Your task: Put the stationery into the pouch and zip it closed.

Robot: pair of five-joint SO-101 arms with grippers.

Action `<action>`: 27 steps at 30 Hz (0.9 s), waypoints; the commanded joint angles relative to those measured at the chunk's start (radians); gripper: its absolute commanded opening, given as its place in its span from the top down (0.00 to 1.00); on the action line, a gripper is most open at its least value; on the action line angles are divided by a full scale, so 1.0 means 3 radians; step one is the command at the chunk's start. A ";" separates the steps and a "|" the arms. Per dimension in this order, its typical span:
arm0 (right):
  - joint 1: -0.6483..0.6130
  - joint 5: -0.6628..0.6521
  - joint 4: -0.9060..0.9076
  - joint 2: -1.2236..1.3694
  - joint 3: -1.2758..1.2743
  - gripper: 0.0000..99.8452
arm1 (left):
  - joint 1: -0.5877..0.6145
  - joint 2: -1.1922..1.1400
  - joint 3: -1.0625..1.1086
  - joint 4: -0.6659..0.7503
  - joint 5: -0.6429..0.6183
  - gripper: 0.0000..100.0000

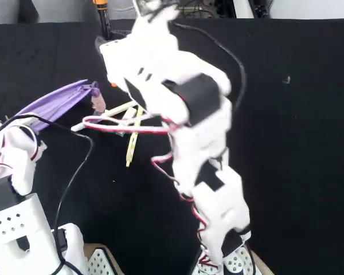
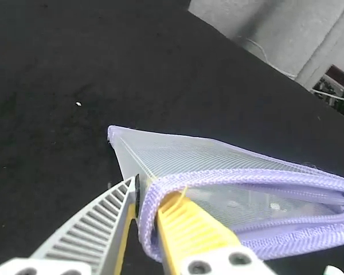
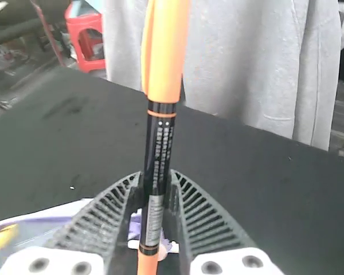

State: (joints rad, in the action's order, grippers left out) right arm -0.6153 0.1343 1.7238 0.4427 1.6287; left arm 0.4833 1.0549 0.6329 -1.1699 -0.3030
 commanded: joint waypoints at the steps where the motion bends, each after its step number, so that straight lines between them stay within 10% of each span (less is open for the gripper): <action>1: -0.0061 0.0036 0.0148 -0.0468 0.0136 0.99 | -0.0176 0.0036 -0.0146 0.0072 -0.0051 0.97; 27: -0.0384 0.0169 0.0046 -0.1839 -0.1609 0.99 | -0.0212 0.0026 -0.0274 0.0102 -0.0164 0.97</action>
State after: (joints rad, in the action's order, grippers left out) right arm -0.7165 0.1711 1.7269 -0.0698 1.1393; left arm 0.4327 1.0549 0.6299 -1.1699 -0.3337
